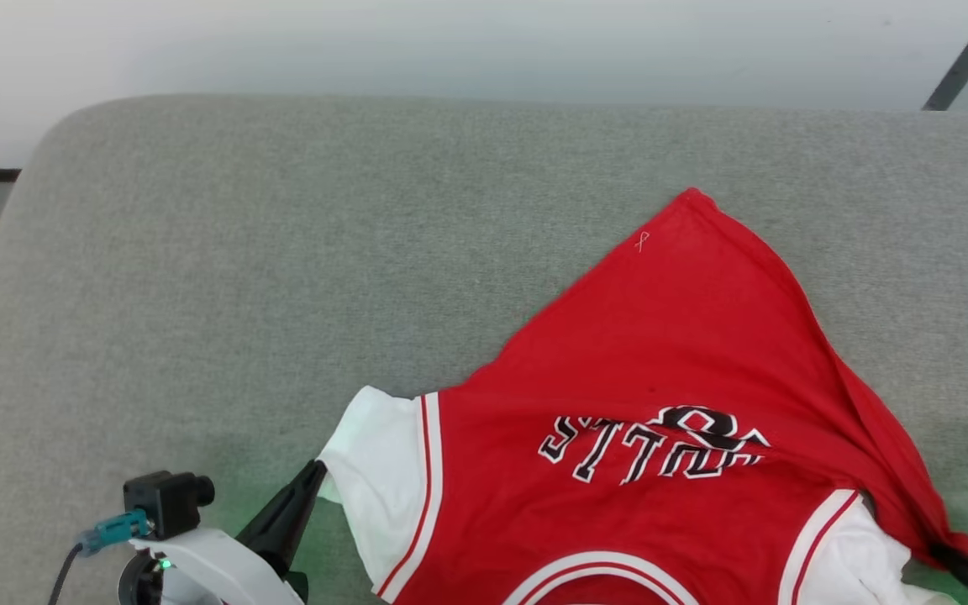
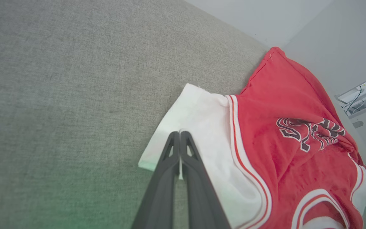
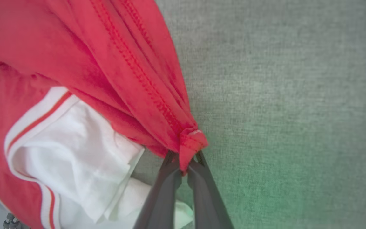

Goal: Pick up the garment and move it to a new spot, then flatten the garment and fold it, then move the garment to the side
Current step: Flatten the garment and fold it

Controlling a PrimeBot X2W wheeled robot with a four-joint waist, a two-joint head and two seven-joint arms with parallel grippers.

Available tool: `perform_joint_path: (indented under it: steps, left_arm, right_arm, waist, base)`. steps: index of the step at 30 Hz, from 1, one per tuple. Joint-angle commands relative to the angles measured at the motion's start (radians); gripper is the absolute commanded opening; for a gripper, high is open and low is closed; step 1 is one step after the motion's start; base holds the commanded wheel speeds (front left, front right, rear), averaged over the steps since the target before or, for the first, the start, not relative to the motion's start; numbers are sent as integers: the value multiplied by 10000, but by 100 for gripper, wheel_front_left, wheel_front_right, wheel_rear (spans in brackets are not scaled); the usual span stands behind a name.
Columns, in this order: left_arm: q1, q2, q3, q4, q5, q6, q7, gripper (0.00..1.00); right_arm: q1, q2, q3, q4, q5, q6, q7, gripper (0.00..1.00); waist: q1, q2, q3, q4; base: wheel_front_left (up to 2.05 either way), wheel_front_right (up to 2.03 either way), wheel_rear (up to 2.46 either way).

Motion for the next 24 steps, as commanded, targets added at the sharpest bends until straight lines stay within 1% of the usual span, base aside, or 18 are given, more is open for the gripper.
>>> perform_joint_path:
  steps: [1, 2, 3, 4, 5, 6, 11, 17, 20, 24]
  left_arm:
    - [114, 36, 42, -48, 36, 68, -31, 0]
    - [133, 50, 48, -58, 37, 95, -33, 0]
    - [147, 67, 55, -66, 42, 118, -35, 0]
    - [148, 80, 62, -75, 44, 121, -36, 0]
    - [146, 89, 71, -85, 43, 137, -37, 0]
    - [164, 92, 81, -102, 37, 171, -39, 0]
    - [261, 104, 97, -161, 34, 258, -46, 0]
    - [338, 79, 50, -227, 49, 292, -40, 0]
    - [245, 5, -34, -283, 112, 275, 52, 0]
    - [50, -122, -180, -306, 206, 190, 149, 0]
  right_arm:
    - [426, 207, 74, 213, -157, -14, 55, 0]
    - [478, 302, 60, 213, -233, -14, 6, 0]
    - [495, 373, 37, 195, -320, -14, -88, 16]
    - [497, 421, 26, 177, -379, -14, -163, 44]
    - [505, 431, 71, 114, -434, -14, -255, 77]
    - [513, 451, 103, 55, -466, -14, -323, 100]
    - [749, 386, -44, -379, -545, -16, -276, 100]
    - [755, 149, -295, -1908, -601, -13, 133, 100]
    - [368, 5, -299, -2591, -707, -13, 337, 100]
    - [-500, -292, 6, -3016, -808, -13, 565, 100]
  waist:
    - [0, 0, -59, -107]
    - [0, 0, -64, -134]
    - [0, 0, -71, -157]
    - [0, 0, -78, -177]
    - [0, 0, -85, -195]
    - [0, 0, -90, -213]
    - [0, 0, -155, -262]
    - [0, 0, -254, -202]
    - [0, 0, -257, -64]
    - [0, 0, -187, 259]
  base:
    - [0, 0, 0]
    - [0, 0, 0]
    - [0, 0, 0]
    - [0, 0, 0]
    - [0, 0, 0]
    - [0, 0, 0]
    - [0, 0, 0]
    - [0, 0, 0]
    - [0, 0, 0]
    - [0, 0, 0]
